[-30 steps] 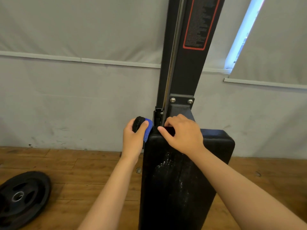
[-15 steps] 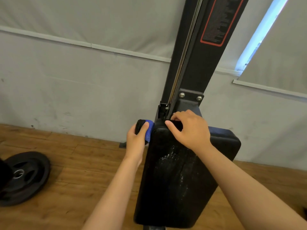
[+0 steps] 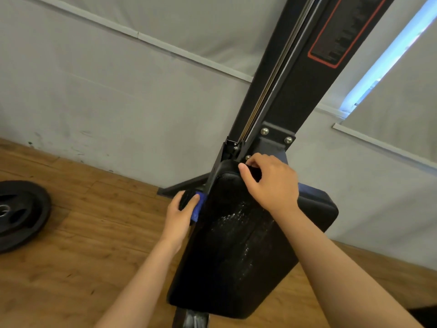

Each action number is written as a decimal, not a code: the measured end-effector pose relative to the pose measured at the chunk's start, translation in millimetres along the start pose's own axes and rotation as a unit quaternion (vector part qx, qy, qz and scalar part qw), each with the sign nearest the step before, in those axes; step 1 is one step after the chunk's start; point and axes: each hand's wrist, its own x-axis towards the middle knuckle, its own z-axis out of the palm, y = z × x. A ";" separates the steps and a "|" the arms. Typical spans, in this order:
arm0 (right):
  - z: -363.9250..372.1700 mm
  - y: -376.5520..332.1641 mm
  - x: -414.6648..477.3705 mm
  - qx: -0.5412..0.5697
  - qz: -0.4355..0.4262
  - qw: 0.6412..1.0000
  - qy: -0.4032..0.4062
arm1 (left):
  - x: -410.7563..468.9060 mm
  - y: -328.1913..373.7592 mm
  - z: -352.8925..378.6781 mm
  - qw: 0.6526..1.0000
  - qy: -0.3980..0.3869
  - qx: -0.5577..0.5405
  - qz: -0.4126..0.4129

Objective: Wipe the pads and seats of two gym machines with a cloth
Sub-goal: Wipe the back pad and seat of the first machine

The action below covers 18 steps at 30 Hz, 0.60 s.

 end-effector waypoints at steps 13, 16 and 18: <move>-2.7 -5.3 -0.8 0.002 0.014 1.000 -0.004 | 0.9 -24.2 -4.8 0.999 0.007 0.031 0.034; -3.0 -3.7 -0.9 -0.008 0.012 1.000 -0.007 | -7.3 -32.4 -6.4 0.999 0.016 0.023 0.034; -2.2 -4.0 -1.6 -0.011 0.016 1.000 -0.009 | -6.9 -22.2 -1.3 0.998 0.016 0.019 0.061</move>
